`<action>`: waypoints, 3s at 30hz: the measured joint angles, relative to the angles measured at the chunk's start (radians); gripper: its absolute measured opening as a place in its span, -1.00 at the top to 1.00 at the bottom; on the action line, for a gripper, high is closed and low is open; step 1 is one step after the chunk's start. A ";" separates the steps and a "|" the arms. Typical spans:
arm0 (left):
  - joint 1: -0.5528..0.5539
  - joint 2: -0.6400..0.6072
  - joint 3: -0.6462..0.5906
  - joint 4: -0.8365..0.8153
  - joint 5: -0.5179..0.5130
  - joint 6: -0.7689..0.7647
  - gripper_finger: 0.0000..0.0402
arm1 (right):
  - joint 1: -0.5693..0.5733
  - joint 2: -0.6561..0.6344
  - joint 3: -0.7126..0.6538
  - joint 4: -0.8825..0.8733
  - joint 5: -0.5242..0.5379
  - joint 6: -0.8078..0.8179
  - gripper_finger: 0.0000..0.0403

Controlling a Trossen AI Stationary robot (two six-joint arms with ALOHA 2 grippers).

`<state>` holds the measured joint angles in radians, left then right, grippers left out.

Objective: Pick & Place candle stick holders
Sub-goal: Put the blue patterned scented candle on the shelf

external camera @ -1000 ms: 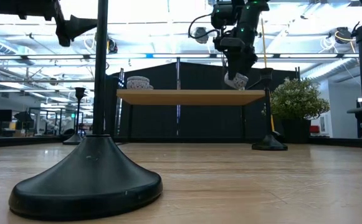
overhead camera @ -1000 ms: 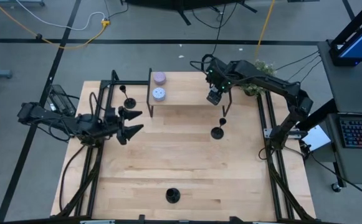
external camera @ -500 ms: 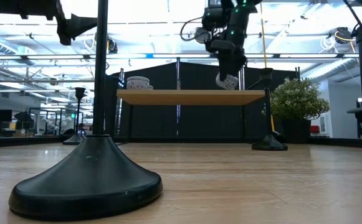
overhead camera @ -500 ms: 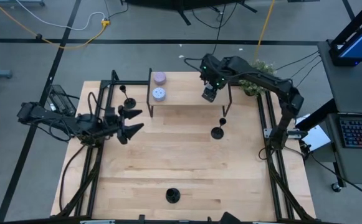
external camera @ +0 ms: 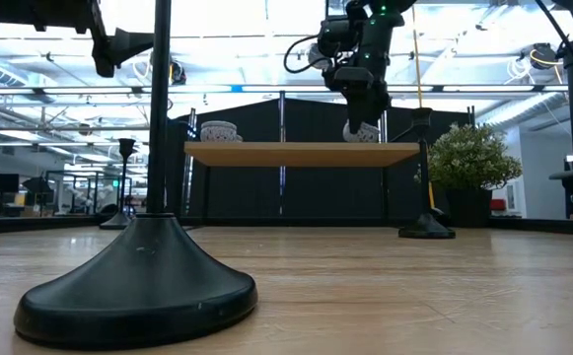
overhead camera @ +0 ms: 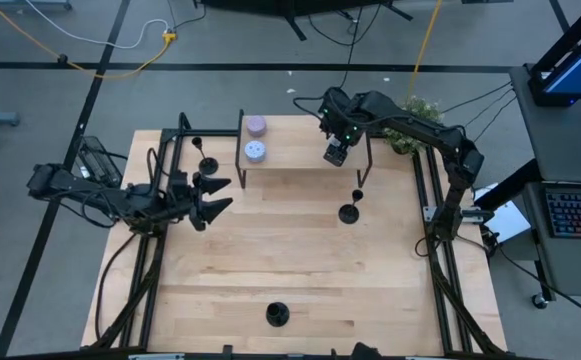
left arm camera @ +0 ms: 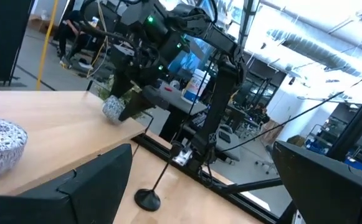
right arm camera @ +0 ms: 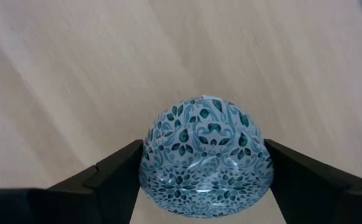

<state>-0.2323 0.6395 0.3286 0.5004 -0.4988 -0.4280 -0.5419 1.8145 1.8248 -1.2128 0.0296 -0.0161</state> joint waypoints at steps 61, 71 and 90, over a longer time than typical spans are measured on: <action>0.084 0.355 0.425 -0.323 -0.178 -0.012 -0.97 | 0.033 -0.539 -0.206 0.265 0.104 0.100 -0.26; 0.179 0.552 0.665 -0.381 -0.110 0.116 -0.97 | 0.033 -0.881 -0.636 0.600 0.098 0.234 0.37; 0.450 1.113 1.296 -0.739 0.287 0.156 -0.97 | 0.033 -1.083 -0.937 0.862 0.045 0.282 0.82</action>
<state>0.2179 1.7521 1.6250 -0.2384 -0.2121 -0.2716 -0.5087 0.7313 0.8879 -0.3509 0.0750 0.2656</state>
